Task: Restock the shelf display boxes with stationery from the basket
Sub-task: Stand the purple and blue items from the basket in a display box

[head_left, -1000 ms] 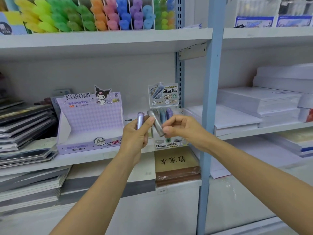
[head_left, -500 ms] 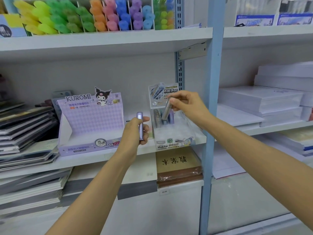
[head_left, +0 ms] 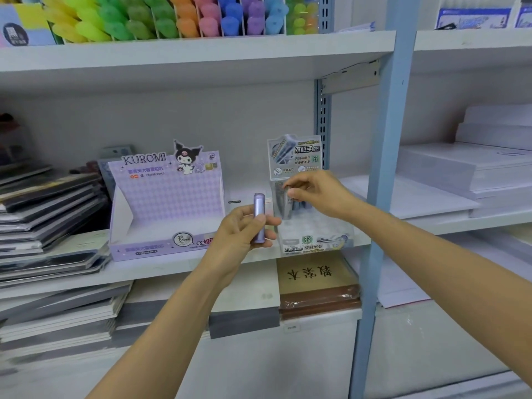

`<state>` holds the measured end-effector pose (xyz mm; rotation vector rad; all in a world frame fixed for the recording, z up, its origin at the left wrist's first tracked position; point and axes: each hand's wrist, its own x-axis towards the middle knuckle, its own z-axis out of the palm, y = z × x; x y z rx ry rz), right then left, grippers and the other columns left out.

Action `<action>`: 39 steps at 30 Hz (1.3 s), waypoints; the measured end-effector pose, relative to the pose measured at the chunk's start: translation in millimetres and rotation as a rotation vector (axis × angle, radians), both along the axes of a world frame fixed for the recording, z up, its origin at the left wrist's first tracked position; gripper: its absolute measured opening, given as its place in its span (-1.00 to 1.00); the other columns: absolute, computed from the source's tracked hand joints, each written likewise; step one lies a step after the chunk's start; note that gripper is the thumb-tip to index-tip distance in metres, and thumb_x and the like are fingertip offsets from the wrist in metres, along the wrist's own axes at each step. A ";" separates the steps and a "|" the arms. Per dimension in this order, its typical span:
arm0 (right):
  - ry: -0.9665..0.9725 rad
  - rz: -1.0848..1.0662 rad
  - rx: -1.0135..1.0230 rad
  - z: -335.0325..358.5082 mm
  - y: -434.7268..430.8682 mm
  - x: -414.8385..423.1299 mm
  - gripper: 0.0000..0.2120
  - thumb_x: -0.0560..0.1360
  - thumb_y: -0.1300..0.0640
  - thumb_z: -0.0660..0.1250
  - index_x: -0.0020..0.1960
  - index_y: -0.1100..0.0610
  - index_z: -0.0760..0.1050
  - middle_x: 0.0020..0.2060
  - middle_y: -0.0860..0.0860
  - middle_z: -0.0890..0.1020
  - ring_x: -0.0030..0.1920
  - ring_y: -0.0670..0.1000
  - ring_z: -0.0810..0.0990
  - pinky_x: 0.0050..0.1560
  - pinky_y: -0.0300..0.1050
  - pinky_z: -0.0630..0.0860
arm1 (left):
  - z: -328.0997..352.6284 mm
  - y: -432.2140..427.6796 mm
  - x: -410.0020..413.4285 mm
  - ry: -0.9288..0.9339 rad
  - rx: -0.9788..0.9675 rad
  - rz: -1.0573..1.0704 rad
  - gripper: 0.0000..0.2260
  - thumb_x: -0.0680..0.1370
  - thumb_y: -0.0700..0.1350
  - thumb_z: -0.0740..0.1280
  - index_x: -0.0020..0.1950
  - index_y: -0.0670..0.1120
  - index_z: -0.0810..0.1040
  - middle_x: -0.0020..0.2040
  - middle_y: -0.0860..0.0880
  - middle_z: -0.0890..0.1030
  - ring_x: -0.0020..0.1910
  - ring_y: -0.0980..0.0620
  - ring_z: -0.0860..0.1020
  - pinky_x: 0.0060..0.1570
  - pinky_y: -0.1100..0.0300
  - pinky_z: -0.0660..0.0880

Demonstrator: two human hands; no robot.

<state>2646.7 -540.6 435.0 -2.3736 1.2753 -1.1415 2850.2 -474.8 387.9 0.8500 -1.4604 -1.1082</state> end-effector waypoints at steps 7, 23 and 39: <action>-0.078 -0.027 -0.054 -13.4 -2.2 11.2 -0.90 0.48 0.23 0.44 -0.02 0.12 0.57 -0.15 0.04 0.64 -0.14 -0.01 0.60 -0.02 -0.07 0.57 | -5.4 -2.3 -1.9 0.061 0.004 -0.004 -0.81 0.62 -0.18 0.25 0.22 -0.20 0.48 0.00 -0.09 0.69 -0.16 0.02 0.64 -0.11 0.21 0.59; -0.332 0.252 0.162 -0.7 39.8 2.6 -0.85 0.55 0.12 0.35 0.09 0.08 0.63 -0.08 -0.07 0.69 -0.05 -0.14 0.62 -0.02 -0.27 0.53 | 7.5 6.1 -36.8 -0.024 -0.133 0.071 -0.82 0.60 -0.18 0.30 0.20 -0.14 0.52 0.01 -0.09 0.64 0.02 -0.01 0.62 0.06 0.13 0.59; -0.233 -0.178 -0.051 -20.1 -4.4 -32.7 -0.79 0.56 0.23 0.33 0.18 0.23 0.59 -0.07 0.06 0.66 -0.08 -0.01 0.60 0.10 -0.14 0.54 | -30.0 3.8 -34.2 -0.984 -0.774 0.201 -0.68 0.61 -0.15 0.28 0.37 -0.07 0.47 0.37 0.00 0.48 0.36 0.04 0.38 0.37 0.23 0.20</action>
